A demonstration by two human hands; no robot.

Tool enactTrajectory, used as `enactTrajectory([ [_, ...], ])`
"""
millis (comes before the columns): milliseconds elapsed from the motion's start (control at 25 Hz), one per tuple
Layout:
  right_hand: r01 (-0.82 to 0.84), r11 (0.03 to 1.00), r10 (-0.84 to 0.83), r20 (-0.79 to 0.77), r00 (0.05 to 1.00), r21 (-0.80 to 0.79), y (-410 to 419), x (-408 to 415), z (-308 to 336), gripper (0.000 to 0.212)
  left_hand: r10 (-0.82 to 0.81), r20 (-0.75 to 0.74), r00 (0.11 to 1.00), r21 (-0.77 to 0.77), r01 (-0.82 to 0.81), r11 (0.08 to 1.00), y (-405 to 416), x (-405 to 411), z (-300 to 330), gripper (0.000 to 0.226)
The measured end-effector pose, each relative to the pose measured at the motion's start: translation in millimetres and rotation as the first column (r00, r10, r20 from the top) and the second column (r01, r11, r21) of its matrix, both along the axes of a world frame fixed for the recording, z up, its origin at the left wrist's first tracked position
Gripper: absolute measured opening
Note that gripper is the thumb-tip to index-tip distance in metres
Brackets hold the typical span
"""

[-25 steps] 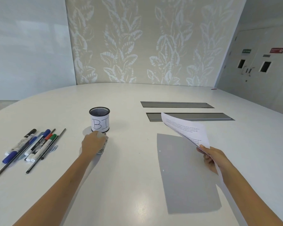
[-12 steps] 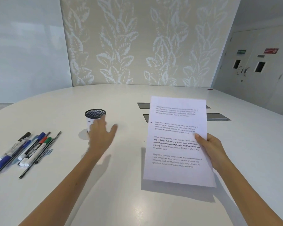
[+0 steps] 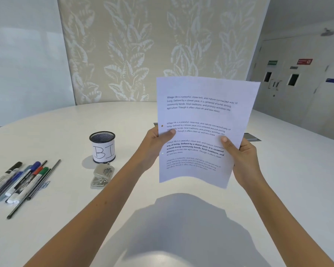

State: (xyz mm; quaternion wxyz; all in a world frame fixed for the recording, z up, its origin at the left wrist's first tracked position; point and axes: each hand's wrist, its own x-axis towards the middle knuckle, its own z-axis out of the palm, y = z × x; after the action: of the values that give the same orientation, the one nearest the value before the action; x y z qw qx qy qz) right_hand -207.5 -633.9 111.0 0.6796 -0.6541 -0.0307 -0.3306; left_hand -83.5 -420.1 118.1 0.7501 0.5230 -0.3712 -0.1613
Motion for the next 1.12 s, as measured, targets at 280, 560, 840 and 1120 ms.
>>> enactTrajectory([
  [280, 0.025, 0.994, -0.002, -0.209, 0.978, 0.108, 9.4, -2.0, -56.6, 0.028, 0.074, -0.052, 0.996, 0.210, -0.062, 0.976, -11.1, -20.5, -51.2, 0.028],
  [560, 0.048, 0.994, -0.029, -0.191, 0.981, 0.098, 6.9, 0.4, -39.4, 0.021, 0.000, -0.075, 0.997, 0.114, 0.009, 0.993, -12.4, -13.4, -43.8, 0.030],
  [840, 0.056, 0.998, -0.039, -0.341, 0.939, 0.041, 12.0, -3.5, -73.1, 0.027, 0.046, -0.091, 0.995, 0.138, -0.033, 0.990, -12.8, -17.0, -79.3, 0.027],
  [1120, 0.042, 0.930, -0.203, -0.415, 0.887, -0.366, -40.5, -4.3, 13.7, 0.011, 0.569, 0.299, 0.766, 0.017, -0.600, 0.800, 18.4, 25.3, 23.8, 0.103],
])
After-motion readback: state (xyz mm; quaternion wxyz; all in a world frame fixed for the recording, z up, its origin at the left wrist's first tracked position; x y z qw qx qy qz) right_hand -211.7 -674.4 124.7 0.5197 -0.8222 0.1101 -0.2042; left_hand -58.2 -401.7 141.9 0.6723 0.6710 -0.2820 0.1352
